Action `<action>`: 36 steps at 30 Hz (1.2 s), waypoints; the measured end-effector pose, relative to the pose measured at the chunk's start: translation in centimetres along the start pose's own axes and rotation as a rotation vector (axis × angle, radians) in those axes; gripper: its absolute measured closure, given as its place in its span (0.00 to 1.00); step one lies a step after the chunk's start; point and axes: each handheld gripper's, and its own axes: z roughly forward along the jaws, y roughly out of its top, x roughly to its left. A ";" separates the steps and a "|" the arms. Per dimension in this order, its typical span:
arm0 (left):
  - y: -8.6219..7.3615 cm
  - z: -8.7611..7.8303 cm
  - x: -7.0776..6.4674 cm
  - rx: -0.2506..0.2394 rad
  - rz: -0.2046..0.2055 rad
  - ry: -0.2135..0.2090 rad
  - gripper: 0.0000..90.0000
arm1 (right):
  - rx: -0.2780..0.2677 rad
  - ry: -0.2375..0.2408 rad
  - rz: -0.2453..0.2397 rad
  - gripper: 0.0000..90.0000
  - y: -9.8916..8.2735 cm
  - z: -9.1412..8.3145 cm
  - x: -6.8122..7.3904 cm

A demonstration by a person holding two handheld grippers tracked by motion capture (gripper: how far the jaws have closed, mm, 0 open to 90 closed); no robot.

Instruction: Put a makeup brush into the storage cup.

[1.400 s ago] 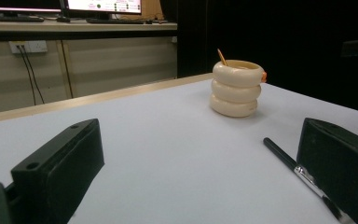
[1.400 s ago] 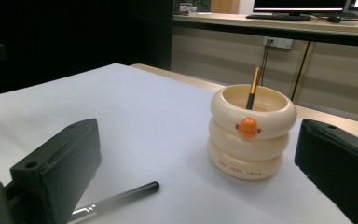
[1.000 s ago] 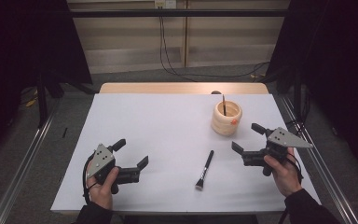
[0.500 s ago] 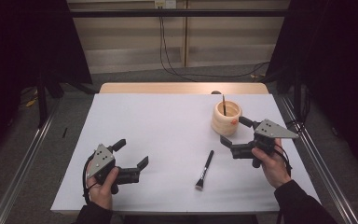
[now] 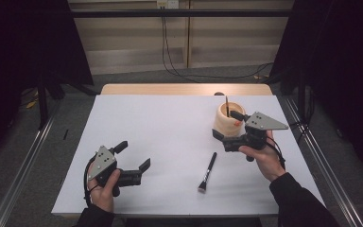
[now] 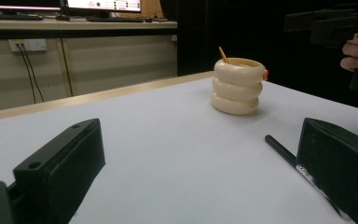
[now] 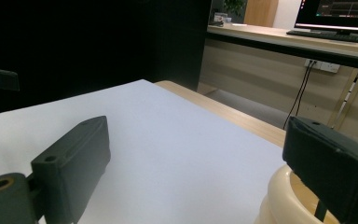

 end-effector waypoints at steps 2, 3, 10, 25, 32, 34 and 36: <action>0.0 0.0 0.0 0.004 0.005 -0.003 0.01 | 0.015 -0.008 -0.012 0.10 0.2 0.4 -0.1; 0.0 0.0 0.0 0.004 0.002 -0.004 0.01 | 0.015 -0.001 0.002 0.10 0.3 0.6 -0.2; 0.0 0.0 0.1 0.005 0.002 -0.003 0.01 | 0.060 0.016 0.017 0.17 0.3 0.9 -0.6; 0.0 0.0 0.1 0.006 0.003 -0.006 0.01 | 0.183 0.102 -0.018 0.18 1.0 1.5 -0.8; 0.0 0.0 0.1 0.007 0.003 -0.004 0.01 | 0.277 0.180 -0.040 0.14 1.1 1.9 -1.1; -0.1 0.1 0.1 0.008 0.002 -0.002 0.01 | 0.306 0.200 -0.037 0.13 1.1 2.1 -1.2; 0.0 0.0 0.1 0.007 0.004 0.001 0.01 | 0.339 0.204 -0.049 0.12 1.0 2.2 -1.2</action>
